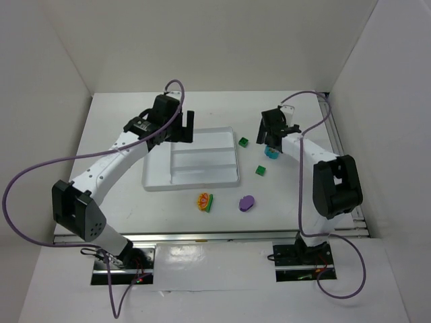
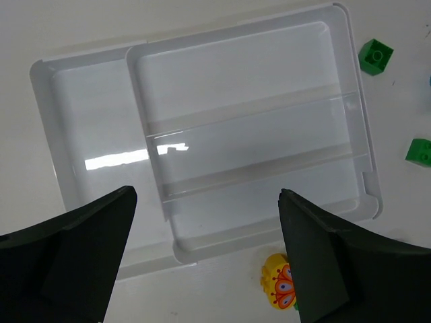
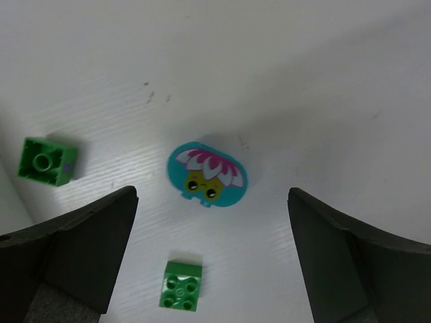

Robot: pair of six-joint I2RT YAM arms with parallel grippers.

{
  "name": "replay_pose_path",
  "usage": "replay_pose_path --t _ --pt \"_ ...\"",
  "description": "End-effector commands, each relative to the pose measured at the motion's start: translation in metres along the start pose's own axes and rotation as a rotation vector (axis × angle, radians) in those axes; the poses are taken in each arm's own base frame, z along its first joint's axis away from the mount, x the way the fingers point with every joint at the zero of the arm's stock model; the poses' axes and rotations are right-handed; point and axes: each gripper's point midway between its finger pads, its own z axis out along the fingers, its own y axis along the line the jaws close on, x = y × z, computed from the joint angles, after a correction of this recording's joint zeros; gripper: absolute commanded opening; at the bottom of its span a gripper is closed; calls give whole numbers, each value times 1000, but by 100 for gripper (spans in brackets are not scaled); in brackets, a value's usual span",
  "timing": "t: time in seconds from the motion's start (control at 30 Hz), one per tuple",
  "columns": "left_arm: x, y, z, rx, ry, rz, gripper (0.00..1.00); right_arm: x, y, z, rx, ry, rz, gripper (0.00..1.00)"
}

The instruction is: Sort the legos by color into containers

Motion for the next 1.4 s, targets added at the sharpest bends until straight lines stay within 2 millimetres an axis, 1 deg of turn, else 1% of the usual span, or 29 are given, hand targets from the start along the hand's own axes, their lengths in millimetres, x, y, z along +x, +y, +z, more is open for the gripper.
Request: replay_pose_path --t 0.0,0.03,0.07,0.13,0.17,0.2,0.27,0.3,0.37,0.4,0.5,0.53,0.57,0.63,0.7,0.73,0.77,0.83,0.87,0.93,0.97,1.0,1.03,1.1,1.23,1.27,1.3,1.33,1.37 --pt "-9 18 -8 -37 11 -71 99 -33 39 -25 -100 -101 -71 100" --pt "-7 30 -5 -61 19 -96 99 -36 48 -21 -108 -80 -81 100" --pt "-2 30 -3 -45 37 -102 99 -37 55 -19 -127 -66 -86 100" --pt "3 36 -3 -41 51 -128 99 -36 77 -17 -185 -40 -89 100" --pt "2 39 -3 -48 50 -149 99 -39 87 -11 -204 -41 -85 100" --pt "2 39 -3 -48 49 -158 99 -36 97 -12 -232 -32 -95 100" --pt "6 38 -1 -41 61 -158 99 -36 116 -7 -283 -9 -49 100" --pt "7 35 -2 -28 65 -158 99 -35 123 -5 -305 4 -36 98" --pt "11 35 0 -22 78 -157 99 -38 133 3 -302 16 6 93" --pt "15 35 1 -25 89 -156 99 -37 140 3 -302 15 10 90" --pt "19 35 2 -27 98 -165 99 -34 151 14 -305 36 54 82" --pt "19 35 2 -27 98 -165 99 -31 151 17 -297 49 57 81" --pt "21 37 5 -26 108 -171 99 -24 157 20 -297 61 54 81" --pt "21 38 5 -25 109 -162 99 -19 156 23 -288 76 56 81" --pt "25 39 7 -28 119 -160 99 -16 155 25 -287 77 55 81" --pt "28 39 5 -29 120 -160 99 -9 156 29 -290 90 50 81" --pt "28 39 5 -29 120 -160 99 -9 156 29 -290 90 50 81" --pt "31 42 6 -42 126 -159 99 4 153 35 -274 115 48 81" --pt "31 42 6 -41 126 -150 99 4 153 35 -274 116 48 81" --pt "31 42 6 -41 126 -150 99 13 151 38 -264 130 66 77" --pt "31 42 6 -41 126 -150 99 13 151 38 -264 131 67 75" --pt "32 40 6 -31 129 -150 99 15 150 39 -264 132 76 75" --pt "32 40 6 -31 129 -150 99 18 144 43 -250 140 78 75" --pt "32 40 6 -31 129 -150 99 18 144 43 -250 140 79 74" --pt "32 40 6 -31 129 -150 99 26 142 47 -240 155 80 72" --pt "32 40 6 -31 129 -150 99 26 142 47 -240 155 80 70" --pt "32 40 6 -31 129 -150 99 31 142 51 -234 164 75 70" --pt "32 40 6 -31 129 -150 99 31 142 51 -234 165 75 69" --pt "32 40 6 -31 129 -150 99 35 140 51 -229 171 72 65"
